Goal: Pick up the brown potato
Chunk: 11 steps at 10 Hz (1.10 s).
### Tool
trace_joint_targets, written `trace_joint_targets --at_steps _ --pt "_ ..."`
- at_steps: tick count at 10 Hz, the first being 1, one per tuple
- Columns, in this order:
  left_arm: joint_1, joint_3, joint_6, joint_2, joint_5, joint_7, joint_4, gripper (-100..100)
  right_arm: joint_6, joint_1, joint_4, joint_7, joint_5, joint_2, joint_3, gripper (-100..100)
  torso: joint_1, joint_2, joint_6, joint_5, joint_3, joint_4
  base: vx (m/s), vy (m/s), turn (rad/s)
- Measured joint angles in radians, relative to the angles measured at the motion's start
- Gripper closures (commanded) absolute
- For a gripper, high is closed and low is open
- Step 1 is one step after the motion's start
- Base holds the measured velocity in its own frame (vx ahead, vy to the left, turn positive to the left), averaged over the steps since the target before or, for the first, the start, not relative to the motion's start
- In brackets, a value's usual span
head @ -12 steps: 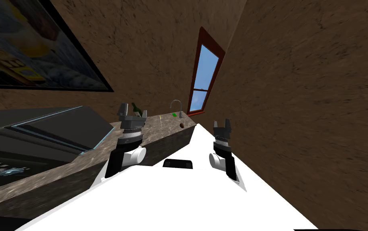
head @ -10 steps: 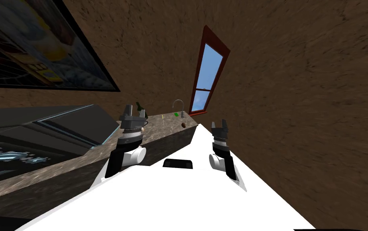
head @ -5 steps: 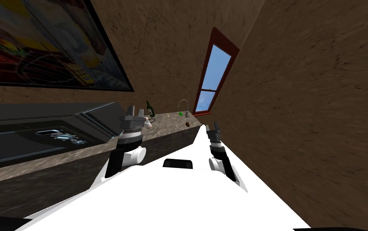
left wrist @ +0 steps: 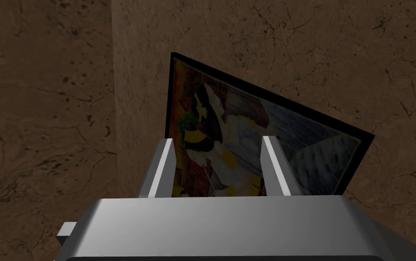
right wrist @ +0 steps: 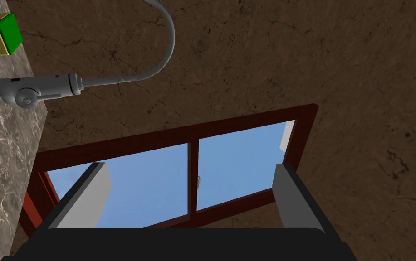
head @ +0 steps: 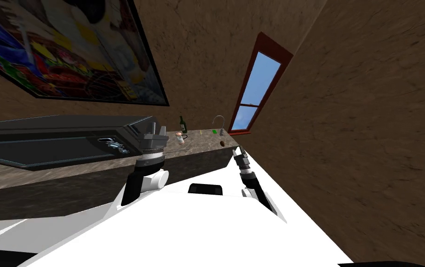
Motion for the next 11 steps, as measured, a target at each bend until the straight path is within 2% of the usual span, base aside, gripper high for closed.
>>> trace_joint_targets --at_steps 1,4,5,7,11 --pt "0.0 0.0 0.0 0.0 0.0 0.0 0.0 0 0.012 -0.005 0.016 -0.01 0.001 -0.026 0.021 -100 0.001 0.0 -0.001 0.0 0.0 0.0 -0.05 0.035 0.099" --pt "0.0 0.0 0.0 0.0 0.0 0.0 0.0 0 0.007 0.024 0.047 -0.04 -0.002 -0.104 0.06 -100 0.0 0.0 0.0 0.0 0.0 0.0 -0.047 0.044 0.178" --pt "0.0 0.0 0.0 0.0 0.0 0.0 0.0 0 0.003 0.03 0.074 -0.05 -0.001 -0.134 0.081 -100 0.0 0.0 0.0 0.0 0.0 0.0 -0.051 0.039 0.129" --pt "0.0 0.0 0.0 0.0 0.0 0.0 0.0 0 0.019 0.04 0.086 -0.07 -0.003 -0.188 0.11 -100 0.0 0.0 -0.001 0.0 0.0 0.0 -0.052 0.049 0.205" --pt "0.0 0.0 0.0 0.0 0.0 0.0 0.0 0 0.026 0.057 0.151 -0.105 -0.003 -0.291 0.178 -100 0.0 0.0 0.0 0.0 0.0 0.0 -0.045 0.054 0.185"
